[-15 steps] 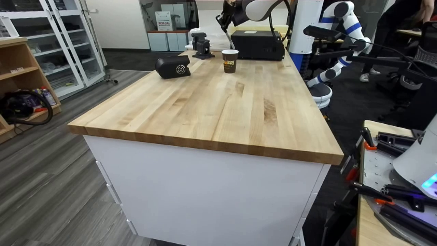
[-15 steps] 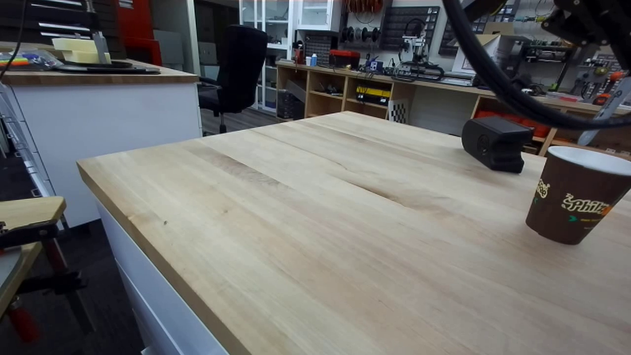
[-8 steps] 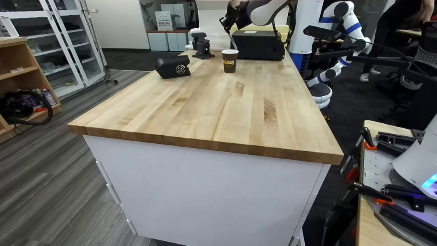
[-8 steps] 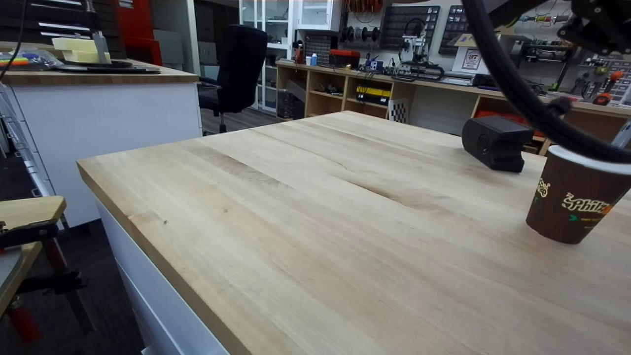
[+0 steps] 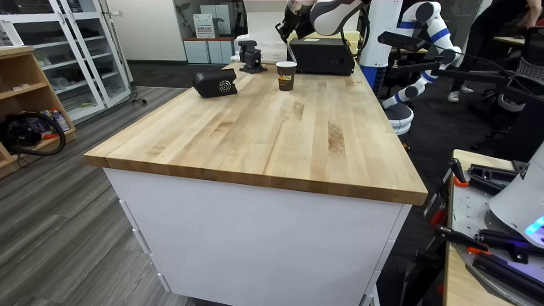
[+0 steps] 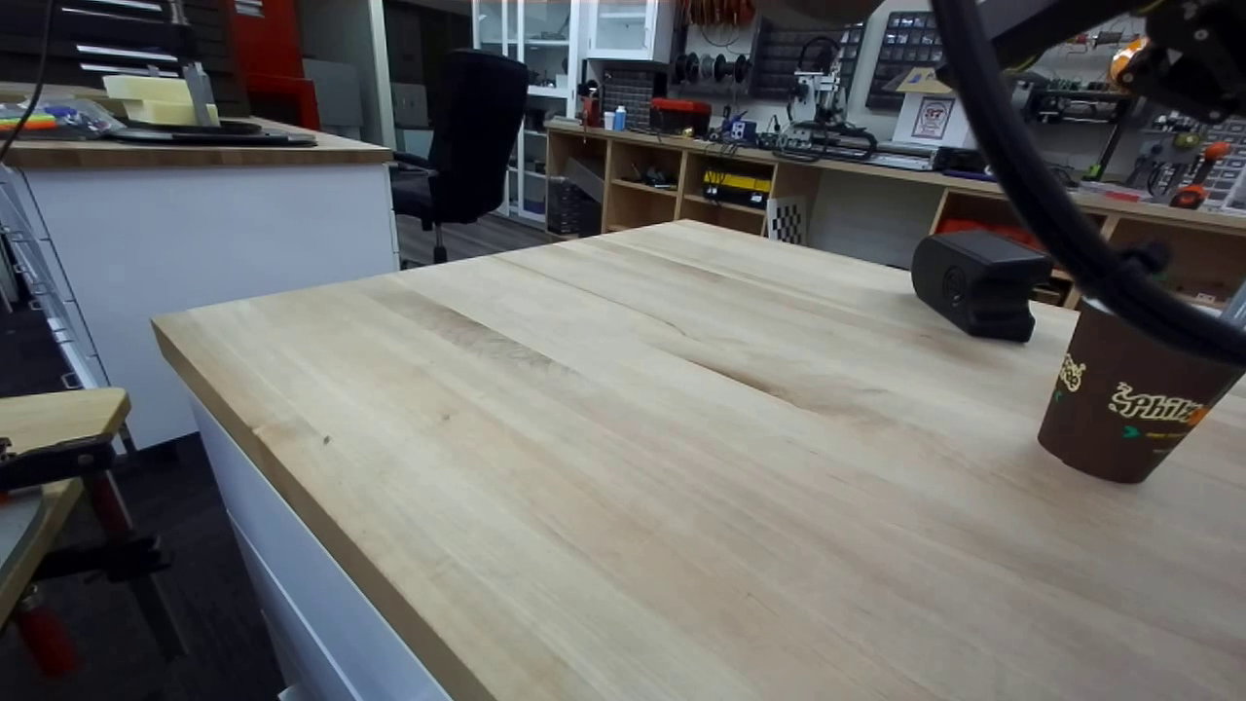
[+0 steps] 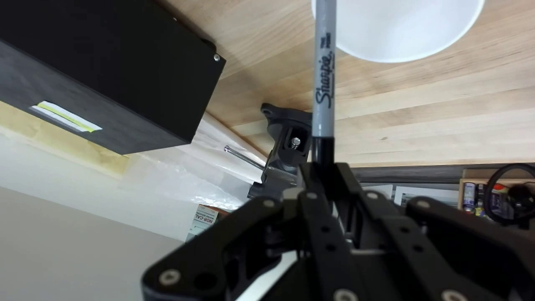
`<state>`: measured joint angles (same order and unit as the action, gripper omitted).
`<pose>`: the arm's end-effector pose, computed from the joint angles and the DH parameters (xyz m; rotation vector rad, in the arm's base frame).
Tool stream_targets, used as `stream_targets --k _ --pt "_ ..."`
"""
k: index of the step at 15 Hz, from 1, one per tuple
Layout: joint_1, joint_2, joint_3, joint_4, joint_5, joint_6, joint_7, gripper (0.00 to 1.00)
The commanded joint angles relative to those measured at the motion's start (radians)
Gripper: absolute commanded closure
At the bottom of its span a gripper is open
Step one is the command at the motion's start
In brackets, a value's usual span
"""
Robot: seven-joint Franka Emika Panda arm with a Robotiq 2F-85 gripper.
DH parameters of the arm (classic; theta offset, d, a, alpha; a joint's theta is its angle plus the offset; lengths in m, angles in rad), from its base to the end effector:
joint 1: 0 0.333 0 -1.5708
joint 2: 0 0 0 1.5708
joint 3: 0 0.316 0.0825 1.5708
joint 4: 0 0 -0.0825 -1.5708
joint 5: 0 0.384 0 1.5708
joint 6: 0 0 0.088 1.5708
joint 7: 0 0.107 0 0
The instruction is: Put the marker in the cup
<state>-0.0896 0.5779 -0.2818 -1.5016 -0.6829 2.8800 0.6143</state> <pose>0.7239 -0.1928 0.4221 2.4492 -0.3466 1.0771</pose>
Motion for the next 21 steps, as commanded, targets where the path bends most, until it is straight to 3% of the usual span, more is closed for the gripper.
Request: stream_targets --k 1,16,17,18,21 --pt "-0.003 0.012 -0.002 0.018 -0.001 0.031 0.005 0.95" --pt "-0.054 0.068 0.042 0.084 0.041 0.043 -0.035 0.94" --pt "-0.056 0.071 0.048 0.088 0.046 0.037 -0.036 0.61" --pt "-0.06 0.074 0.053 0.091 0.049 0.038 -0.04 0.6" --pt "-0.061 0.077 0.061 0.096 0.054 0.032 -0.046 0.42"
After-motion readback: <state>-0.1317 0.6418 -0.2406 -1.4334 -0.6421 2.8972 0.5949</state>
